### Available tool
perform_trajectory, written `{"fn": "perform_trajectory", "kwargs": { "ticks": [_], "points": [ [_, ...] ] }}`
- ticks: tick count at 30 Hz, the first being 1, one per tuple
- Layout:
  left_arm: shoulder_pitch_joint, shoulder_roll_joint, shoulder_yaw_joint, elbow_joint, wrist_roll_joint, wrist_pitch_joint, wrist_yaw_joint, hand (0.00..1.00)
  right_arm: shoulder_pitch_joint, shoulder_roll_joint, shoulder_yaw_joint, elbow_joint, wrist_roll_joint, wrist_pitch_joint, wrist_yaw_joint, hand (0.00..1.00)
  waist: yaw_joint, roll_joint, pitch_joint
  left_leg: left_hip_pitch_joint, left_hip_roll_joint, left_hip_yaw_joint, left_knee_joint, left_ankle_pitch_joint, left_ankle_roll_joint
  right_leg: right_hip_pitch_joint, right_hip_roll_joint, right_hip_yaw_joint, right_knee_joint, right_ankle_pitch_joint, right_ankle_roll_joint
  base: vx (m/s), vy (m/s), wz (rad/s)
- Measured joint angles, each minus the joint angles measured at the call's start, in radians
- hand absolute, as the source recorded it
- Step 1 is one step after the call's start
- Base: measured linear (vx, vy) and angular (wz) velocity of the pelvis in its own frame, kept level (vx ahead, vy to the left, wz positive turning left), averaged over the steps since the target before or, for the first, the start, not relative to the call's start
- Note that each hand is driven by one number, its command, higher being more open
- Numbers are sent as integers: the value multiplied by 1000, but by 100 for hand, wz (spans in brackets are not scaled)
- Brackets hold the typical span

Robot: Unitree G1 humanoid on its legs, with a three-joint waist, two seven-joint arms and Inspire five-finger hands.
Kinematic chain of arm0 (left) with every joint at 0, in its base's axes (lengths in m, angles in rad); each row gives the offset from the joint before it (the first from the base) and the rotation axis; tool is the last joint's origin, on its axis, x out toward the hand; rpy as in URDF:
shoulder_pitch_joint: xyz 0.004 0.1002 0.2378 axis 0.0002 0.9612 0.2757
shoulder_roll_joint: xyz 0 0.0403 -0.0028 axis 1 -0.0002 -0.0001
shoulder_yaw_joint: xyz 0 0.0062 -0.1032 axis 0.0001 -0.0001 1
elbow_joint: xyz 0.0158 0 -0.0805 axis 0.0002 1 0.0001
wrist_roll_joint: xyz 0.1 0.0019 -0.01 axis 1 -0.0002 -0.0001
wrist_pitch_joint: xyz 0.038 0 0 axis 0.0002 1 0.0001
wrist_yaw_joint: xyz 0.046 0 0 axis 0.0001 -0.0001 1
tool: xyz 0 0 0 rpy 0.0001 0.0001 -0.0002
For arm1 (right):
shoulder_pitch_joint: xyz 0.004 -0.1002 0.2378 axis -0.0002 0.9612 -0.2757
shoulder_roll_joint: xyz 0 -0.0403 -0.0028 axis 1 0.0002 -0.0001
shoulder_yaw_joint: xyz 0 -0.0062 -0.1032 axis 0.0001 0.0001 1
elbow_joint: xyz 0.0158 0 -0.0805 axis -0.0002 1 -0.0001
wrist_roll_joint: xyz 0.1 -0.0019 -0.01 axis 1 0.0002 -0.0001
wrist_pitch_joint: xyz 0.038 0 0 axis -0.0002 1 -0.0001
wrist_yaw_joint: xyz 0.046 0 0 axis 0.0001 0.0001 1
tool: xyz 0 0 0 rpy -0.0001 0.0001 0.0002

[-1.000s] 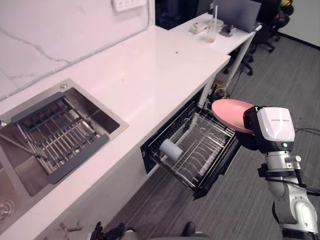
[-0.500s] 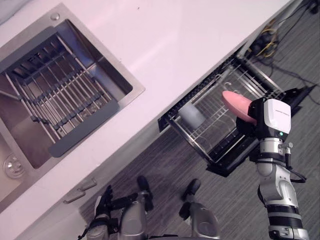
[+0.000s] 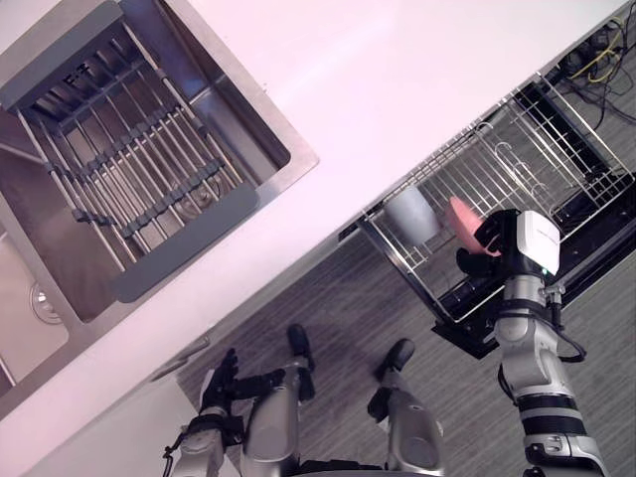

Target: Walk over to the sink, pick up the cup, carry it to the dishwasher, place the cup inside the dishwasher, then close the dishwasher door

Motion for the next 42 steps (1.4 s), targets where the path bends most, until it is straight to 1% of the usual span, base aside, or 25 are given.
{"fn": "perform_trajectory", "kwargs": {
  "ticks": [6, 9, 10, 13, 15, 17, 18, 20, 22, 23, 24, 25, 26, 27, 29, 31, 32, 34, 35, 36, 37, 40, 42],
  "points": [
    [0, -1, -3, -4, -7, 2, 0, 100, -3, 0, -21, -21, 56, 12, -4, 100, -3, 0, 0, 1, -1, -6, 0, 4, 6, 6, -1, 2, 0, 1, 1, -25, 42, 3],
    [0, -3, 1, -1, -6, 3, -1, 100, 24, 8, -60, -99, 125, 8, -26, 100, -3, 0, 0, 14, -1, -9, -2, 5, 7, 21, -2, 8, 0, 1, 2, -19, 45, 3],
    [0, -4, 1, 2, -6, 3, -1, 100, 37, 17, -83, -142, 146, -3, -39, 100, -5, 0, 0, 24, -2, -9, -3, 5, 7, 29, -3, 20, 0, 1, 2, -15, 69, 1],
    [0, -8, 8, 6, -4, -1, 0, 100, 55, 29, -135, -219, 185, -41, -89, 100, -9, -2, -1, 41, -3, -6, -8, 5, 7, 42, -4, 37, 0, 0, 4, -18, 56, -3],
    [0, -12, 13, 8, -4, -1, 0, 100, 53, 29, -171, -238, 211, -43, -127, 100, -16, -3, -2, 55, -6, -4, -11, 6, 8, 53, -7, 46, 0, 0, 10, -30, 53, -3],
    [0, -16, 16, 7, -4, -1, 1, 100, 52, 29, -211, -237, 272, -42, -165, 100, -21, -4, -3, 62, -6, -3, -11, 6, 8, 59, -8, 49, 0, 0, 14, -23, 37, -2],
    [0, -18, 16, 6, -4, 0, 1, 100, 51, 30, -245, -230, 333, -42, -202, 100, -24, -5, -3, 64, -7, -2, -11, 6, 9, 60, -9, 51, 0, 1, 15, 0, 0, 0],
    [0, -17, 16, 6, -5, 7, 2, 100, 42, 30, -317, -190, 407, -35, -275, 100, -30, -6, -6, 67, -8, 0, -11, 7, 9, 62, -11, 53, 0, 2, 17, -20, 34, -2],
    [0, -17, 16, 6, -6, 16, 3, 100, 15, 27, -386, -143, 473, -23, -328, 100, -42, -6, -6, 68, -11, 3, -11, 7, 10, 62, -13, 55, 0, 4, 20, -24, 43, -3],
    [0, -17, 14, 4, -9, 26, 4, 100, -11, 12, -425, -99, 537, -14, -362, 100, -51, -6, -6, 67, -14, 8, -11, 8, 11, 57, -17, 61, 0, 6, 23, -33, 49, -9],
    [0, -17, 13, 3, -9, 30, 4, 100, -25, -1, -443, -73, 574, -12, -378, 100, -53, -6, -7, 66, -16, 13, -12, 8, 11, 52, -19, 67, 0, 7, 25, -46, 66, -15],
    [0, -17, 8, 0, -9, 33, 4, 100, -47, -31, -476, -20, 652, -11, -404, 0, -58, -3, -8, 59, -19, 22, -13, 9, 13, 40, -24, 77, 0, 11, 30, -45, 59, -19],
    [0, -19, 5, -1, -13, 36, 4, 100, -72, -63, -499, 39, 726, -6, -429, 0, -65, -1, -9, 47, -22, 31, -16, 12, 17, 21, -28, 87, 0, 14, 35, -46, 57, -18],
    [0, -19, 1, -2, -18, 40, 4, 100, -83, -77, -510, 62, 758, -2, -438, 0, -69, 0, -10, 43, -24, 37, -19, 13, 19, 11, -30, 93, 0, 17, 37, -42, 54, -20],
    [1, -23, -15, -1, -47, 49, 9, 100, -115, -112, -535, 123, 839, 1, -454, 0, -82, 13, -11, 32, -31, 52, -23, 16, 23, -14, -38, 108, 0, 25, 41, -16, 53, -17],
    [2, -45, -53, 1, -87, 53, 12, 100, -117, -169, -556, 176, 907, 9, -454, 0, -95, 51, -10, 30, -45, 59, -25, 15, 27, -24, -53, 123, 0, 31, 48, 12, 69, -11],
    [3, -51, -61, 3, -94, 54, 13, 100, -122, -179, -557, 190, 913, 12, -448, 0, -98, 61, -11, 30, -48, 59, -25, 14, 28, -27, -56, 127, 0, 33, 50, 13, 65, -16],
    [6, -71, -80, 3, -125, 56, 13, 100, -148, -212, -561, 223, 971, 22, -407, 0, -104, 99, -3, 31, -57, 58, -29, 12, 31, -41, -64, 149, 0, 40, 53, 0, 59, -21],
    [6, -78, -80, 3, -125, 56, 13, 100, -151, -222, -561, 235, 986, 23, -391, 0, -103, 110, -1, 31, -59, 57, -31, 12, 31, -43, -66, 152, 0, 41, 54, -12, 52, -13],
    [6, -87, -81, 3, -126, 56, 12, 100, -153, -237, -561, 254, 1017, 25, -355, 0, -103, 130, 0, 31, -62, 57, -34, 12, 31, -47, -69, 155, 0, 43, 55, -13, 39, -5],
    [6, -91, -81, 3, -126, 56, 11, 100, -155, -243, -560, 271, 1038, 25, -323, 0, -103, 145, 0, 31, -64, 57, -36, 12, 32, -48, -70, 157, 1, 43, 56, -7, 28, -4],
    [13, -93, -86, 5, -125, 56, 2, 100, -175, -244, -550, 319, 1080, 31, -227, 0, -102, 179, 1, 33, -71, 55, -40, 12, 32, -51, -75, 162, 1, 45, 58, -2, 29, -3],
    [26, -92, -112, 4, -125, 56, -3, 100, -193, -245, -536, 355, 1103, 33, -155, 0, -100, 195, -1, 37, -79, 38, -44, 12, 32, -51, -80, 163, 3, 45, 59, 3, 16, -1]
  ]
}}
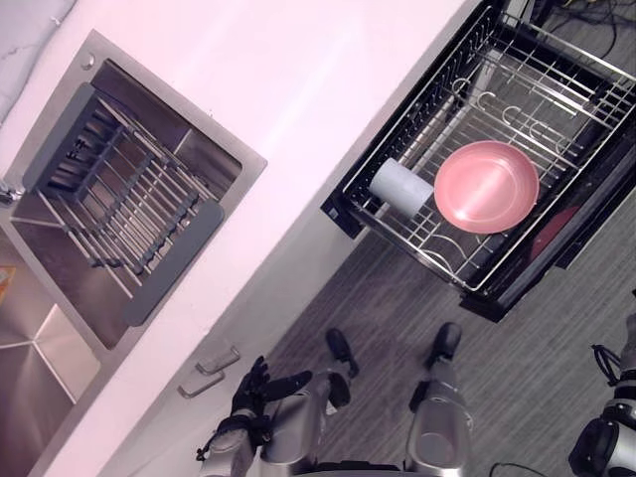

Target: Walk over to the sink, pick up the cup, carry it to the dishwasher, place the cup inside the dishwasher, then close the dishwasher door

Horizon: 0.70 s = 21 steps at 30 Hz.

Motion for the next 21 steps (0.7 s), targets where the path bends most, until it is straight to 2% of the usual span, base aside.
{"fn": "perform_trajectory", "kwargs": {
  "ticks": [5, 13, 19, 21],
  "points": [
    [5, -16, -10, -1, 1, -4, -30, 100, -41, -6, 74, 42, -16, -2, 166, 0, 13, 27, 6, 12, -22, -46, -15, 6, 9, 14, -20, -16, 12, -2, 3, -9, 35, 10],
    [8, -21, -10, 5, 1, -12, -44, 100, -39, -16, 122, 75, -142, -13, 215, 0, 14, 31, 7, 49, -44, -108, -33, 26, 21, 87, -36, -92, 24, -14, 16, -34, 26, 24],
    [10, -26, -10, 14, 4, -43, -45, 100, -118, -1, 211, 143, -169, -10, 222, 0, 29, 30, 7, 96, -51, -201, -121, 97, 14, 159, -25, -196, 26, -31, 12, -55, -29, 39],
    [11, -26, -10, 13, 8, -56, -46, 100, -151, -2, 234, 176, -169, -1, 222, 0, 46, 31, 6, 114, -50, -229, -146, 117, 10, 184, -18, -227, 29, -39, 10, -44, -38, 48]
  ]
}}
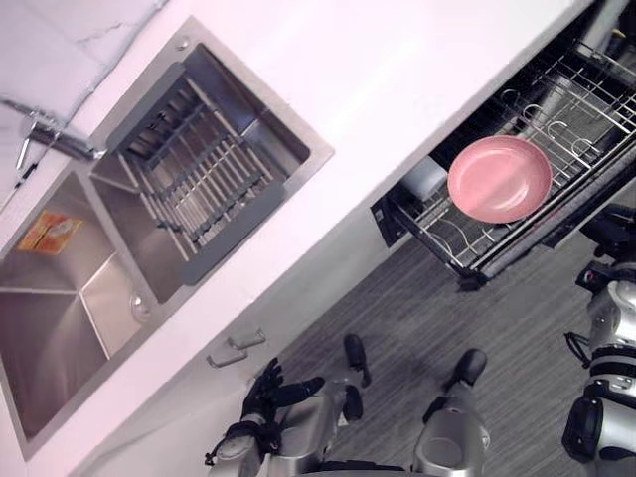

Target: Walk over to the sink, pick up the cup, carry it to the dishwasher, place the cup inside the dishwasher, then close the dishwasher door

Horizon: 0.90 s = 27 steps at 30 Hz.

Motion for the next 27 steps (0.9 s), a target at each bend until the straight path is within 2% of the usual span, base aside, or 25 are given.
{"fn": "perform_trajectory", "kwargs": {
  "ticks": [5, 7, 9, 10, 15, 18, 20, 23, 27],
  "points": [
    [5, 1, 4, 2, 15, -19, -1, 100, -83, -3, 69, 66, -10, 19, 10, 0, 30, 1, -15, 8, 5, -70, -41, 39, -10, 39, 16, -81, 2, -18, 0, -29, -31, 44],
    [5, 1, 5, 28, 18, -24, -17, 100, -83, 9, 132, 67, -21, 21, 76, 0, 40, -2, -46, 13, 5, -103, -54, 48, -15, 61, 23, -116, 1, -29, 3, 18, -34, 43],
    [5, 1, 6, 35, 49, -19, -23, 100, -83, 33, 161, 84, -37, 20, 101, 0, 53, -6, -77, 17, 4, -125, -57, 49, -17, 79, 26, -138, 0, -38, 6, 32, -19, 36],
    [6, 1, 6, 36, 58, -18, -27, 100, -82, 40, 164, 105, -37, 20, 120, 100, 59, -10, -86, 25, 3, -135, -59, 50, -18, 96, 27, -152, 0, -43, 10, 24, -16, 44],
    [19, 8, 51, 34, 94, -13, -67, 100, -9, 97, 138, 138, -28, -46, 212, 100, 61, -50, -114, 45, 0, -174, -59, 50, -24, 145, 36, -194, -3, -44, 11, -4, 4, 26],
    [21, 33, 74, 38, 109, -11, -87, 100, 59, 134, 137, 139, -24, -113, 296, 100, 60, -93, -128, 68, 0, -169, -59, 45, -30, 168, 41, -190, -11, -44, 11, -38, -3, -7],
    [30, 60, 99, 59, 109, -22, -90, 100, 117, 199, 130, 138, 3, -154, 355, 100, 63, -134, -156, 76, 5, -160, -59, 42, -35, 178, 48, -183, -30, -46, 13, -56, -19, -12],
    [47, 81, 123, 116, 106, -23, -80, 100, 201, 305, 116, 137, 13, -207, 414, 100, 64, -166, -176, 84, 16, -150, -60, 37, -42, 178, 60, -169, -31, -52, 11, -62, -12, -13],
    [85, 66, 177, 143, 28, -32, -78, 100, 331, 412, 31, 172, 36, -238, 443, 100, 79, -185, -187, 95, 21, -137, -78, 38, -45, 179, 62, -166, -31, -55, 11, -19, -1, -3]
  ]
}}
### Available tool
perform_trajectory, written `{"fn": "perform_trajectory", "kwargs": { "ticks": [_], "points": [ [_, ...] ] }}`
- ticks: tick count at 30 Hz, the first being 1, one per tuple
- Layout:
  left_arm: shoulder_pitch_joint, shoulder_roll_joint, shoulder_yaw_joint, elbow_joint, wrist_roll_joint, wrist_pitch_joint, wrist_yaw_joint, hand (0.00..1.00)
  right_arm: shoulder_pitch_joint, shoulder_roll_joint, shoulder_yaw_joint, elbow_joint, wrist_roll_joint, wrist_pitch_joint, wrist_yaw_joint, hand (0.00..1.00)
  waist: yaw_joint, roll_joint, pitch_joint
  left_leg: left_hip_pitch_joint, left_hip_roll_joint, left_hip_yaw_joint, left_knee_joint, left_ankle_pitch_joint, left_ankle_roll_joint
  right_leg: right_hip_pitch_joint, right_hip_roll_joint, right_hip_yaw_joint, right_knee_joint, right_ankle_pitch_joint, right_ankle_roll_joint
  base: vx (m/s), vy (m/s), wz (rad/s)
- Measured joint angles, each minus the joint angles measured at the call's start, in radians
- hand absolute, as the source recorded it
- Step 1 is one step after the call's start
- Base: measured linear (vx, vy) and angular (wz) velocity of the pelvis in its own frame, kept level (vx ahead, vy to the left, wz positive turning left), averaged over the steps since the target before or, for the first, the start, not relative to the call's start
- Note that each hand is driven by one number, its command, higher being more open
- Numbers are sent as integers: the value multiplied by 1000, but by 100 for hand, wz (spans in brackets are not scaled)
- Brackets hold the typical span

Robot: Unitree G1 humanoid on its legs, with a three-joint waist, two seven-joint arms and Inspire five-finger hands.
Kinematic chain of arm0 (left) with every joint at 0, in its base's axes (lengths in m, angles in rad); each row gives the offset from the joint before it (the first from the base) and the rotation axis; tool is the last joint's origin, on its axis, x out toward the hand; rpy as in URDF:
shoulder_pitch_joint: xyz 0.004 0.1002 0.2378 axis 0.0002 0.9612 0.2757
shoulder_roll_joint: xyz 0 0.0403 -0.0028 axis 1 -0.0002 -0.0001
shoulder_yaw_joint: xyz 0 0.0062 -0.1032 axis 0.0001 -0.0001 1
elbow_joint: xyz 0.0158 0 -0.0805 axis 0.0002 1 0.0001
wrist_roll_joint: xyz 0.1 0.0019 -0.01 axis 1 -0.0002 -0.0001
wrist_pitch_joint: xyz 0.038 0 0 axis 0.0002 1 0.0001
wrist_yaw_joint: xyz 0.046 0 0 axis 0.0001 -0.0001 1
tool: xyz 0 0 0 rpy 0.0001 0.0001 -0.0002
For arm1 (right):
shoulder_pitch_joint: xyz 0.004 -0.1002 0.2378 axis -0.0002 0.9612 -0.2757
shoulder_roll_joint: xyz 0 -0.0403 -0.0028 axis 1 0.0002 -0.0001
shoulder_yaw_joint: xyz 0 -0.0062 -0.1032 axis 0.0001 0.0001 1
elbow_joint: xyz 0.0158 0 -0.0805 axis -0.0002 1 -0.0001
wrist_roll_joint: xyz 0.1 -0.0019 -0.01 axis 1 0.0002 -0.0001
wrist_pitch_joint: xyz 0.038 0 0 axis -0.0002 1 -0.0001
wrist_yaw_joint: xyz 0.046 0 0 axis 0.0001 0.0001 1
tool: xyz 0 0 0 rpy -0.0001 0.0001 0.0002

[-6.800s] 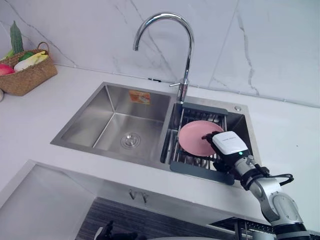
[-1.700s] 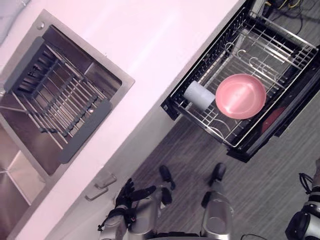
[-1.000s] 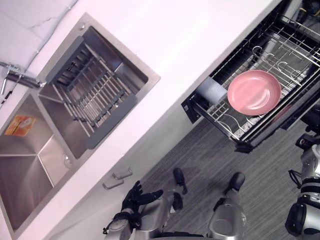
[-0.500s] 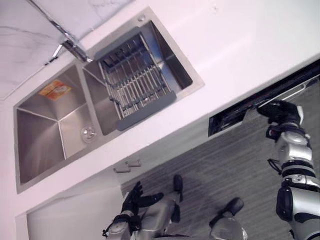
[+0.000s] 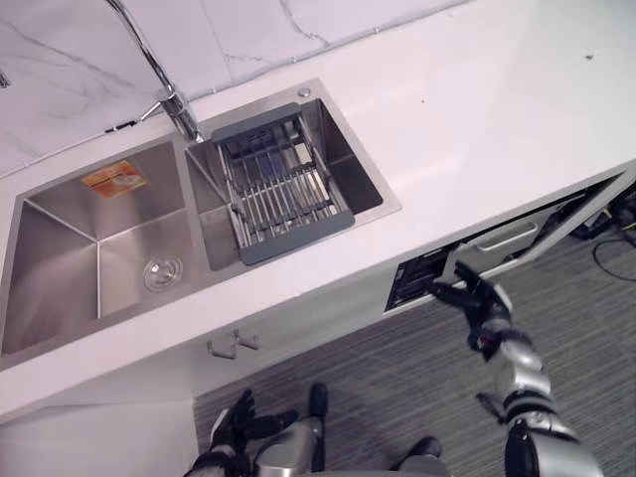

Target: Walk over to the sink, pick up the cup, carry it to the dishwasher, place the cup inside the dishwasher, then close the dishwasher door

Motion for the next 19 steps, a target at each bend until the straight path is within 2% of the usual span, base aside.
{"fn": "perform_trajectory", "kwargs": {
  "ticks": [2, 5, 6, 7, 9, 10, 11, 12, 13, 14, 16, 19],
  "points": [
    [4, 1, 12, 7, -22, -5, -1, 100, 58, 40, -43, 60, -10, -14, -9, 100, 4, -14, -9, 0, -5, 0, -2, -1, 0, 0, -2, 0, 0, -1, 2, 0, 0, 0],
    [3, 1, 50, 37, -55, -3, -4, 100, 189, 106, -72, 123, -76, -44, -87, 100, -2, -53, -32, 2, -25, -21, -6, -9, 5, 4, -21, -16, 26, -17, 13, 26, 51, 16],
    [3, 3, 67, 48, -61, 0, -11, 100, 241, 132, -91, 131, -84, -44, -120, 100, -8, -65, -39, 11, -35, -36, -6, -21, 16, 9, -40, -25, 64, -36, 10, 35, 57, 28],
    [4, 3, 75, 52, -66, 1, -13, 100, 275, 144, -100, 133, -89, -44, -142, 100, -15, -71, -42, 17, -41, -50, -7, -35, 31, 10, -57, -26, 106, -52, -11, 44, 87, 33],
    [10, 9, 79, 53, -67, 9, -15, 100, 336, 158, -105, 135, -129, -43, -166, 100, -33, -78, -42, 40, -43, -77, -6, -53, 38, 5, -97, -6, 230, -66, -62, 67, 133, 46],
    [13, 9, 78, 49, -68, 15, -15, 100, 357, 162, -102, 136, -164, -43, -169, 100, -34, -78, -43, 52, -33, -93, -6, -58, 44, -23, -113, 58, 331, -63, -144, 81, 142, 43],
    [17, 10, 76, 44, -69, 19, -13, 100, 362, 166, -97, 135, -174, -43, -171, 100, -35, -81, -44, 57, -27, -103, -5, -61, 49, -46, -118, 114, 384, -51, -177, 104, 146, 39],
    [23, 22, 62, 38, -74, 21, -8, 100, 366, 178, -85, 134, -196, -44, -172, 100, -41, -88, -54, 66, -19, -129, 1, -65, 55, -101, -117, 266, 490, -17, -204, 138, 88, 66],
    [17, 42, 52, 39, -71, 33, 4, 100, 372, 207, -72, 129, -204, -47, -170, 100, -59, -103, -58, 62, -2, -184, 11, -65, 65, -144, -64, 409, 547, -97, -143, 135, 38, 82],
    [10, 52, 49, 39, -71, 42, 14, 100, 373, 219, -68, 120, -203, -47, -166, 100, -65, -114, -59, 62, 5, -215, 14, -64, 68, -151, -20, 458, 553, -156, -138, 98, -33, 96],
    [-12, 60, 42, 38, -54, 78, 36, 100, 380, 222, -35, 88, -202, -61, -161, 100, -82, -125, -65, 73, 17, -304, 20, -63, 68, -174, 117, 561, 512, -276, -124, 80, -99, 111],
    [-31, 53, 47, 30, -32, 99, 57, 100, 373, 220, -26, 59, -202, -71, -161, 100, -82, -124, -68, 82, 6, -365, 24, -72, 62, -220, 153, 615, 450, -298, -126, 66, -130, 70]
  ]
}}
